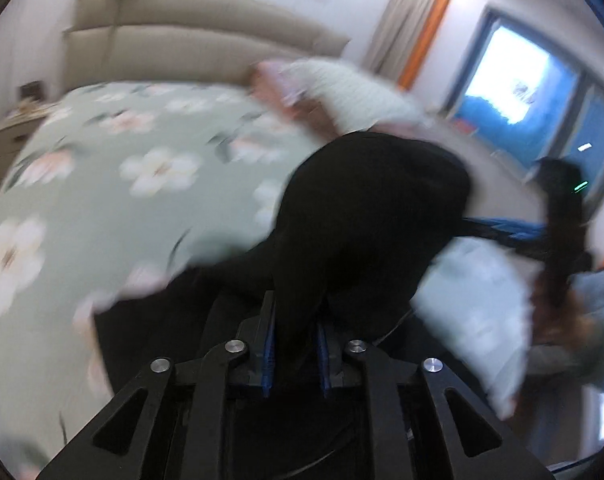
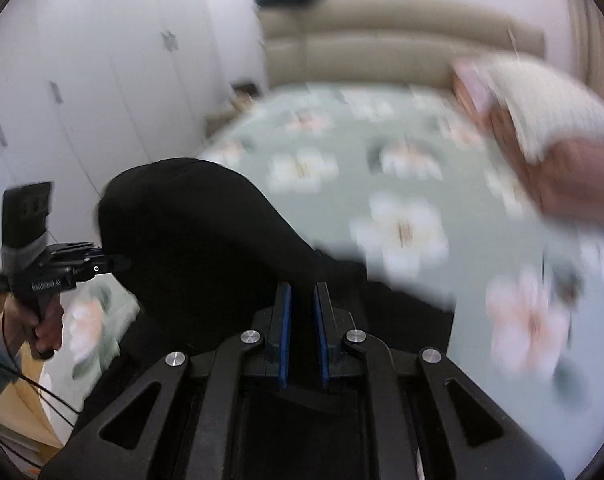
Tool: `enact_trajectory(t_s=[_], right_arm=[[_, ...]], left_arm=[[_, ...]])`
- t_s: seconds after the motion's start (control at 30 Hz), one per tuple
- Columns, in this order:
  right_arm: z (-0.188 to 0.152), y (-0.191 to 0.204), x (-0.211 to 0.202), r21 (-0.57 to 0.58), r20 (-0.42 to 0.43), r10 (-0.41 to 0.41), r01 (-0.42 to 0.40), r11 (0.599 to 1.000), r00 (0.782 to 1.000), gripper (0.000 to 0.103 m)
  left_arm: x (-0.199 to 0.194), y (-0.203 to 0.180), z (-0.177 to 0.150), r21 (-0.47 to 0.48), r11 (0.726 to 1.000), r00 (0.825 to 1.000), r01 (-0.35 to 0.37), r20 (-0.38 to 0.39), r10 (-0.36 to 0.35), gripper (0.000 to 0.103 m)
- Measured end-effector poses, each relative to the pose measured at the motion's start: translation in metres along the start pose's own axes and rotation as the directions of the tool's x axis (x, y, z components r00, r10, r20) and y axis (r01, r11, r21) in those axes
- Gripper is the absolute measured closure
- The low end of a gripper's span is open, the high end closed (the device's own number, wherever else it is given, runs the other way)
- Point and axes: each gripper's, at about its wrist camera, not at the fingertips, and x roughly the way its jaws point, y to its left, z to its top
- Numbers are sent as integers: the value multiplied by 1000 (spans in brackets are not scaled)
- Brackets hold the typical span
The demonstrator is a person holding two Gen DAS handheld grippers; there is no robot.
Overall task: Fold large clothes
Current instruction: 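Lift the hood end with both grippers and fold it toward the hem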
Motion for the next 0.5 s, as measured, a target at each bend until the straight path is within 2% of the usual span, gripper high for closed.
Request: enact_trajectory(t_s=[0.07, 0.13, 0.17, 0.27, 0.3, 0.33, 0.4, 0.47, 0.5], right_arm=[[-38, -9, 26, 73, -95, -37, 44, 996, 995, 88], [-67, -28, 47, 175, -193, -2, 36, 984, 981, 88], [-72, -37, 52, 203, -219, 4, 42, 978, 976, 88], [-67, -55, 48, 245, -233, 21, 38, 969, 972, 84], [-57, -57, 44, 241, -219, 13, 41, 970, 976, 76], [-46, -57, 40, 233, -199, 6, 41, 971, 980, 58], [-22, -47, 32, 206, -135, 3, 25, 978, 991, 40], [4, -37, 37, 178, -93, 2, 15, 984, 996, 40], [20, -28, 41, 171, -60, 37, -26, 985, 998, 40]], left_arm=[[33, 17, -50, -68, 992, 990, -103, -100, 96, 84], [41, 36, -77, -171, 978, 986, -118, -134, 95, 84], [35, 42, -80, -214, 971, 988, -109, -129, 82, 84], [7, 47, -66, -224, 967, 989, -118, -118, 94, 83], [-2, 49, -59, -220, 966, 987, -139, -114, 116, 83], [-14, 53, -47, -223, 963, 986, -154, -93, 137, 83], [-31, 63, -26, -262, 957, 992, -125, -29, 122, 81], [-36, 69, 3, -285, 955, 994, -85, 39, 100, 68], [-33, 72, 21, -287, 956, 993, -64, 78, 90, 66]])
